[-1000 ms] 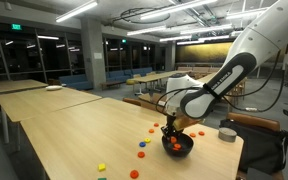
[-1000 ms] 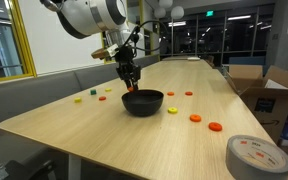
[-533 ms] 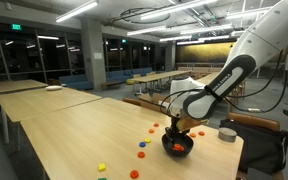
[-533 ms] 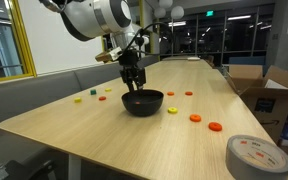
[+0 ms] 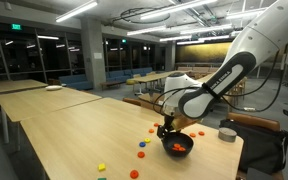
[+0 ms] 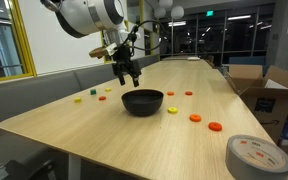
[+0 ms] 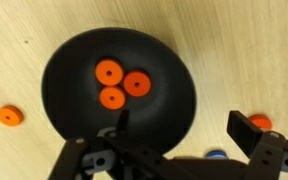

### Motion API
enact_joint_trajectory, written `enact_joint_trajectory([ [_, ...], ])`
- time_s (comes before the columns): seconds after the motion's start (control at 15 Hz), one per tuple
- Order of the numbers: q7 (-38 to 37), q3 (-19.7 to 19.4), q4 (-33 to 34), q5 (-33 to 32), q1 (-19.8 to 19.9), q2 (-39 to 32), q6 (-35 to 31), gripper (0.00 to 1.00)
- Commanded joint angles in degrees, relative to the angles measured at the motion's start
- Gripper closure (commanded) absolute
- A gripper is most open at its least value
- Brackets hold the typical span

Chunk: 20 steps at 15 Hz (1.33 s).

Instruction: Pick up some of the yellow and orange objects from the table and put them in the bowl

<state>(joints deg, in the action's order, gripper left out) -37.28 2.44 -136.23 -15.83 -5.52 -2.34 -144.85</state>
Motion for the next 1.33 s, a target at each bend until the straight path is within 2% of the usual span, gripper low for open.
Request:
enact_joint_trajectory([
  [0.0, 8.2, 3.7, 5.1, 3.8, -2.6, -1.9, 1.5, 0.00],
  [0.4, 20.1, 8.0, 10.5, 6.9, -6.4, -7.8, 0.9, 0.00],
  [0.93, 31.6, 7.6, 18.4, 7.8, -6.4, -17.1, 4.2, 0.00],
  [1.27, 34.9, 7.2, 21.9, 7.4, -6.3, -21.0, 4.2, 0.00],
])
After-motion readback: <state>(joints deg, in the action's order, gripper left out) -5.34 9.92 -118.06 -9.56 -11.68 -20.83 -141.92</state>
